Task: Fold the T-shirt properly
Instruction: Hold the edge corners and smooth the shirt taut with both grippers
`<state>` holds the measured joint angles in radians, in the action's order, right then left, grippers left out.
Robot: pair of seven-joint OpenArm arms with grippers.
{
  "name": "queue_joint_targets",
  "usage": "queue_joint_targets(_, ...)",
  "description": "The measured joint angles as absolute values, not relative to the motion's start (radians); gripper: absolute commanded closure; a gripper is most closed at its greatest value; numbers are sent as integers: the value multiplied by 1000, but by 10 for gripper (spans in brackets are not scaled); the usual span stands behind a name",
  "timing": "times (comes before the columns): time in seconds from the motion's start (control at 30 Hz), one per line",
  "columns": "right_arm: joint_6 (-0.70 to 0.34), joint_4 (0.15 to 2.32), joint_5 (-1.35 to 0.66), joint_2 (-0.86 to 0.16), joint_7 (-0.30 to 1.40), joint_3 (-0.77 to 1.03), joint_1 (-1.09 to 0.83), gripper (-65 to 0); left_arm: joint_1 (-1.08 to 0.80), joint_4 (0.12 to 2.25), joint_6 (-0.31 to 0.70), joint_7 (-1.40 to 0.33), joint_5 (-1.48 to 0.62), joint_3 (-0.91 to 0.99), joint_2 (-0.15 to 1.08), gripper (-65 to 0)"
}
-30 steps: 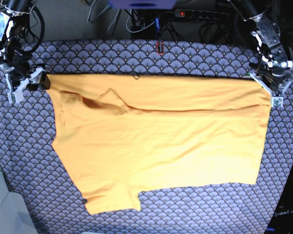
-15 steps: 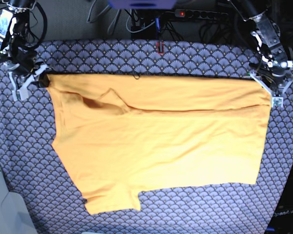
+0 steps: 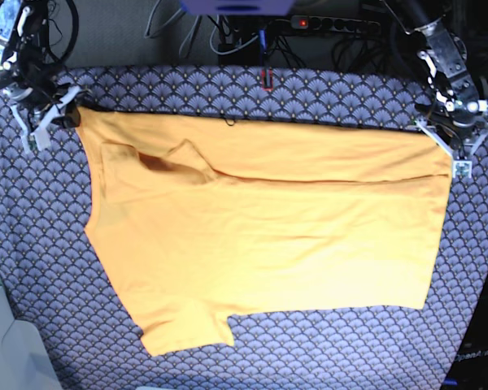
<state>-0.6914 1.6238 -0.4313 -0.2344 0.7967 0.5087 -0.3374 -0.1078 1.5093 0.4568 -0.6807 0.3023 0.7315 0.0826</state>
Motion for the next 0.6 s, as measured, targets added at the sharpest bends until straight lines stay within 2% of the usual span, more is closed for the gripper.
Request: queue_joint_targets(0.6, -695, 1626, -440, -233, 788, 570, -422, 0, -220, 1639, 463, -683, 299, 731, 73, 0)
